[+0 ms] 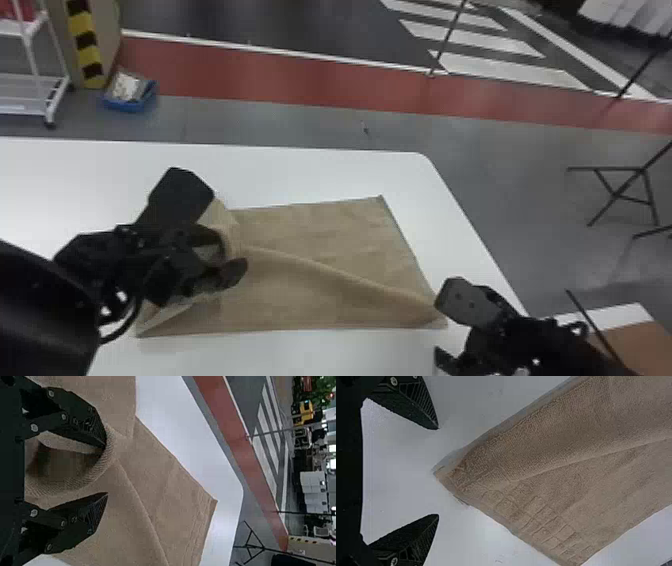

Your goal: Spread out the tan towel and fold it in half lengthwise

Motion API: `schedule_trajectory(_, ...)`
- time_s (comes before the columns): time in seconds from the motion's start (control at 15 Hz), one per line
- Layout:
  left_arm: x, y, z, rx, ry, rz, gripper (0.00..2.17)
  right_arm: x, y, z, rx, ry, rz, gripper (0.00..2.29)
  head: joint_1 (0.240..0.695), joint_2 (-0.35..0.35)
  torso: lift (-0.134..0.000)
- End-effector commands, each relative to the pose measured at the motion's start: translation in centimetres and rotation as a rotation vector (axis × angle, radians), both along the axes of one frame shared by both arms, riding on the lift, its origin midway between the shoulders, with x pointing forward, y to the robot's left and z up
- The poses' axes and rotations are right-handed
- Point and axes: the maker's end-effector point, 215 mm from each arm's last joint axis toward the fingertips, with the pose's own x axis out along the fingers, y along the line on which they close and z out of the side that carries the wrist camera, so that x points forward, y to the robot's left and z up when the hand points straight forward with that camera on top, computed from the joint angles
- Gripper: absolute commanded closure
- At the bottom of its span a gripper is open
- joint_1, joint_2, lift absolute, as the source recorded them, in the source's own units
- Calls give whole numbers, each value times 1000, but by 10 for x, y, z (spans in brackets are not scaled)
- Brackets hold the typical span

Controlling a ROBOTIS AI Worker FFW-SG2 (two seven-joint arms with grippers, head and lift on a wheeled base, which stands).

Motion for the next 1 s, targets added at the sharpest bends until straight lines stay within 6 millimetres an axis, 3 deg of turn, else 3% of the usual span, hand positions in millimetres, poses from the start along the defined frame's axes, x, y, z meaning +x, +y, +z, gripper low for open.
schedule_trajectory(0.0, 7, 59, 9, 5, -5, 114, 66, 0, 3, -4, 6, 3, 11, 76, 695, -350, -125)
schedule_trajectory(0.13, -10, 100, -5, 15, 98, 198, 73, 2, 4, -4, 9, 1, 14, 76, 695, -350, -125)
schedule_trajectory(0.27, -37, 101, -22, 12, 189, 196, 83, 5, 5, -4, 12, -1, 16, 76, 695, -350, -125)
schedule_trajectory(0.47, -63, 45, -24, -14, 208, 69, 100, 9, 10, -5, 16, -4, 25, 76, 695, -350, -125)
schedule_trajectory(0.6, -84, -9, -21, -29, 199, -45, 100, 4, 10, -7, 15, 4, 23, 76, 695, -350, -125)
schedule_trajectory(0.67, -88, -26, -20, -28, 186, -77, 100, 1, 9, -8, 15, 9, 22, 76, 695, -350, -125)
schedule_trajectory(0.8, -88, -33, -19, -28, 181, -77, 100, -6, 1, -7, 27, 4, 8, 76, 695, -350, -125)
schedule_trajectory(0.93, -71, -17, -14, -13, 145, -13, 110, -9, -6, -6, 26, -2, 2, 76, 695, -350, -125)
